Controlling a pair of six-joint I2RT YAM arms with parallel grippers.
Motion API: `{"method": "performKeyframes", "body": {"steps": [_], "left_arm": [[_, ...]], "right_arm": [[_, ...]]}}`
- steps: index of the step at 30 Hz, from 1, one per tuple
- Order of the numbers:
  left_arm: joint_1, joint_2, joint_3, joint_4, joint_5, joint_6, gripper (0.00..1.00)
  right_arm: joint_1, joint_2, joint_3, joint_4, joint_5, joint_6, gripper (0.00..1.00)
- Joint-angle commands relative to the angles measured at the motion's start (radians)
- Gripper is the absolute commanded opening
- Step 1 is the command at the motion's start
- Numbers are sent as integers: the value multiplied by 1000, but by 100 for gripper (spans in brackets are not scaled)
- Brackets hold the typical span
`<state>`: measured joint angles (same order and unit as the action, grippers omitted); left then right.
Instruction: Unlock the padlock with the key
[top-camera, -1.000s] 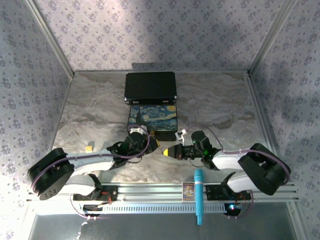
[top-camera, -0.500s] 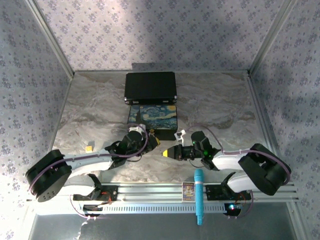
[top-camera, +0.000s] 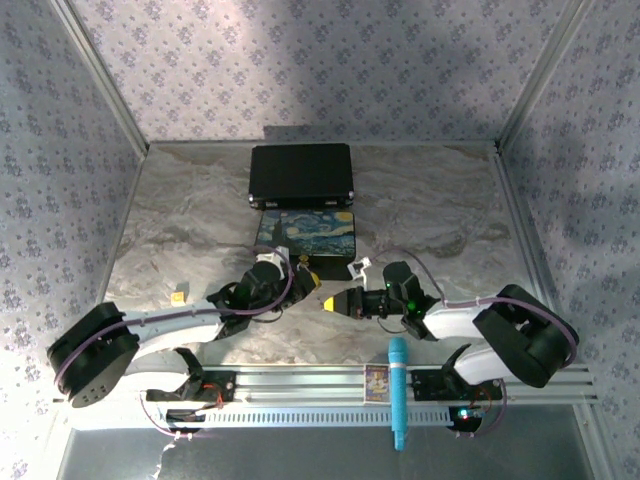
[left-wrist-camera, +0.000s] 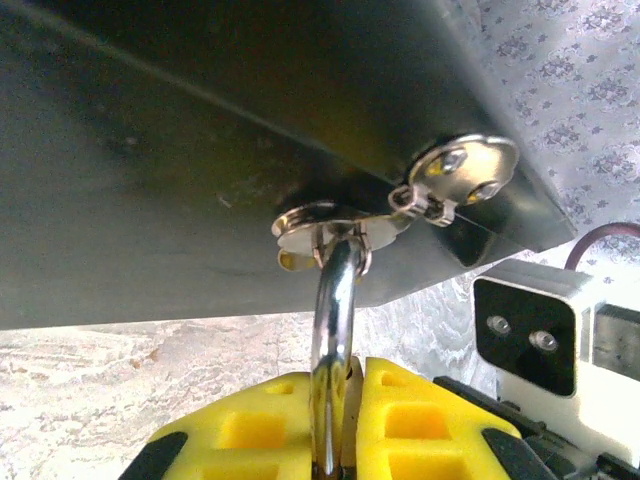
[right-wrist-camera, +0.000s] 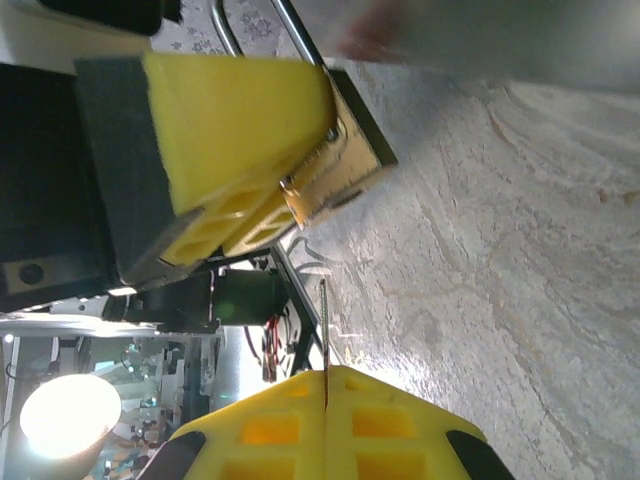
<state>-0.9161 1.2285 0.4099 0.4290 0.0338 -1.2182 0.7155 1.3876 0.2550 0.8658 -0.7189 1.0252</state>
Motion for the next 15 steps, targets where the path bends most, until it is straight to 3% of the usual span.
{"method": "performKeyframes", "body": {"steps": [1,15], "left_arm": [[6,-42,-8,86,19,-16,0],[5,-44,-19,135,42,-30,0]], "right_arm": [[-13,19,19,62,-7,21,0],[-38,128,45,212,-27,77,0]]}}
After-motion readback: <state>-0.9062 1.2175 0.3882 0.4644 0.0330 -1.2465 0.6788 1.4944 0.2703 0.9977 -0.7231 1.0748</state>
